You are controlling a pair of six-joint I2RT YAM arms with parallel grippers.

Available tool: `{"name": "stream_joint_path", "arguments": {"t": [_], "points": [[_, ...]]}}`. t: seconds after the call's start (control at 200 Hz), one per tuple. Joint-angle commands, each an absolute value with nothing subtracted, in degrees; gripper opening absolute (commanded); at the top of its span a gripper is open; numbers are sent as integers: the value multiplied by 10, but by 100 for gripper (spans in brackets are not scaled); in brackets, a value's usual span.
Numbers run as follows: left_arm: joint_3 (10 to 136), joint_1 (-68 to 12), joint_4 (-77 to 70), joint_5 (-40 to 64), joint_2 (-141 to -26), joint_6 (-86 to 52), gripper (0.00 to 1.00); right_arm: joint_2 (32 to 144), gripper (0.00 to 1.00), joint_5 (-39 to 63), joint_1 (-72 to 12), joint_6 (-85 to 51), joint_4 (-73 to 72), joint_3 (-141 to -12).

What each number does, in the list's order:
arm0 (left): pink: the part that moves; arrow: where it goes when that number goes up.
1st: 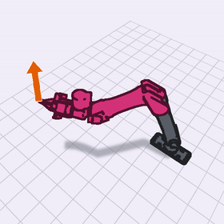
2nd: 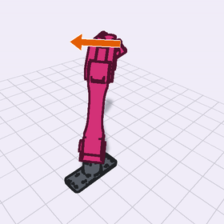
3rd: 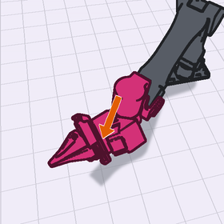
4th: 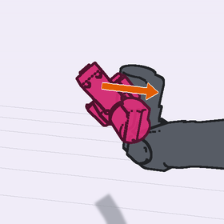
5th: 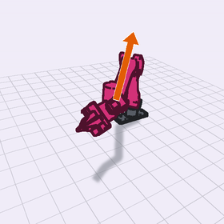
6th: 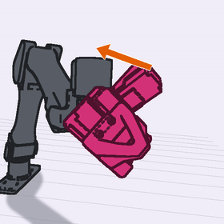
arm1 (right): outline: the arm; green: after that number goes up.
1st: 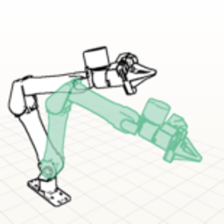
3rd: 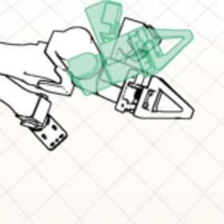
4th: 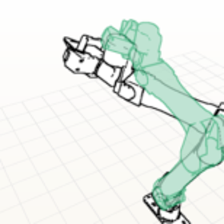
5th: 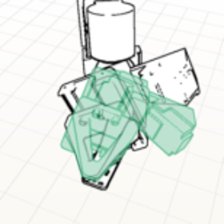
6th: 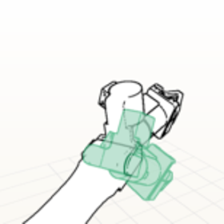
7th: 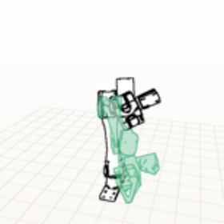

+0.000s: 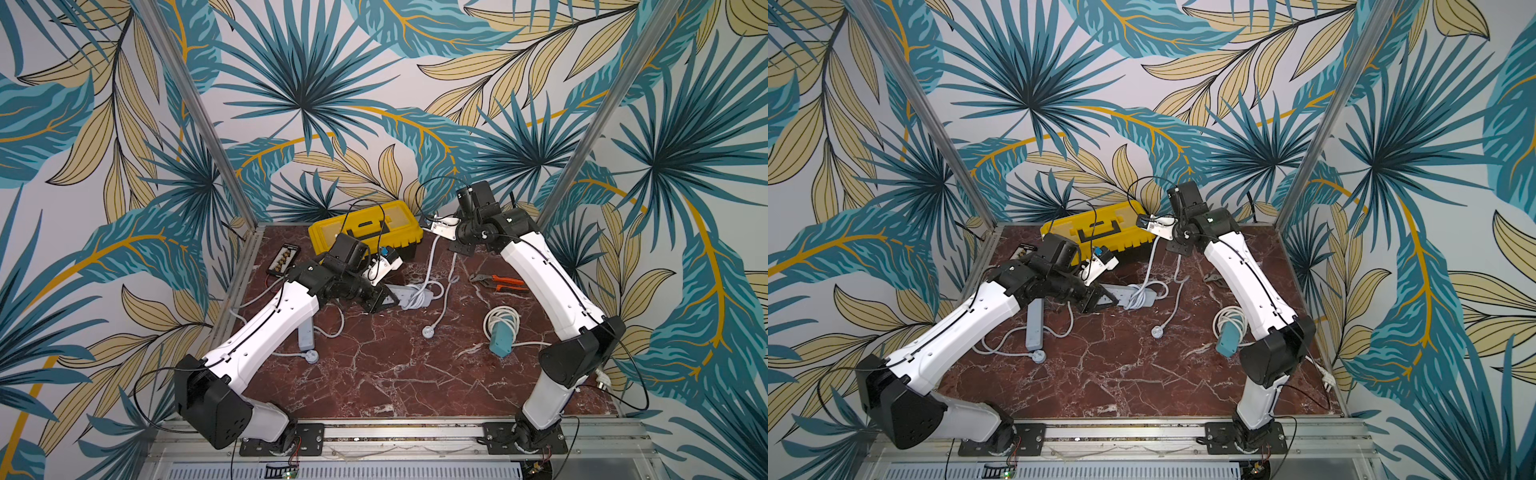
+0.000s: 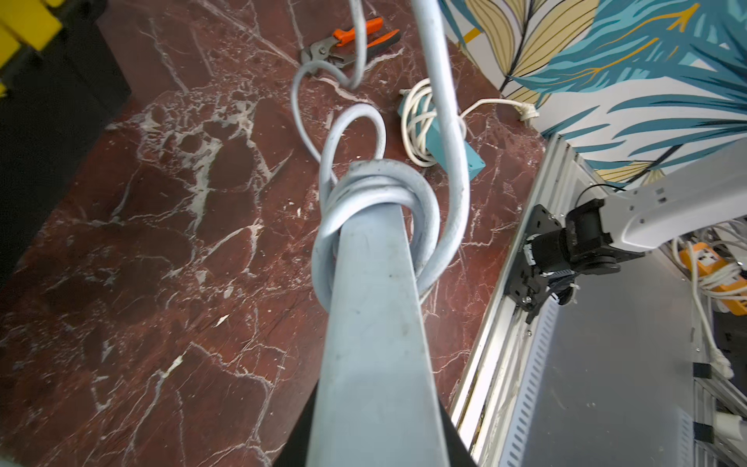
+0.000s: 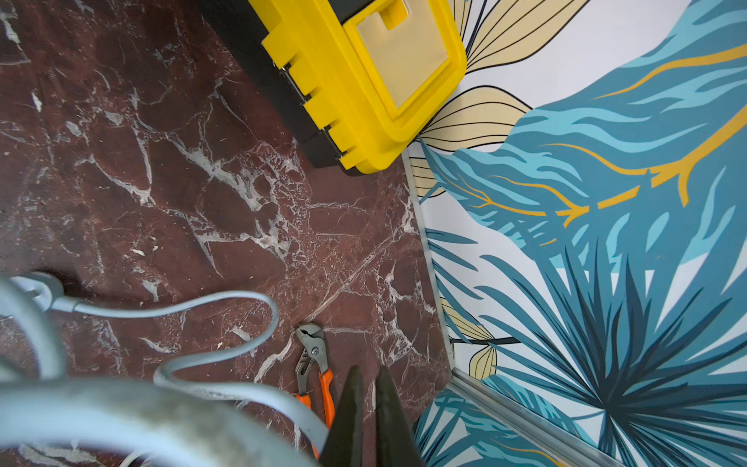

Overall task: Wrap the cord around the power strip
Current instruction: Wrap the power cord around the power strip.

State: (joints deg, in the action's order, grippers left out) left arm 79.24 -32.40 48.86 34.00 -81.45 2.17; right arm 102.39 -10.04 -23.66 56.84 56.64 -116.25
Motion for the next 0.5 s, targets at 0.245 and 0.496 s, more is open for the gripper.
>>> {"name": "stream_joint_path", "arguments": {"t": [0.245,0.496], "points": [[809,-299,410,674,-756,-61,0,1085,9,279,-140,325,341,-1113],[794,-223,128,663,-709,-306,0,1004,40,398,-110,110,-11,-817]]}}
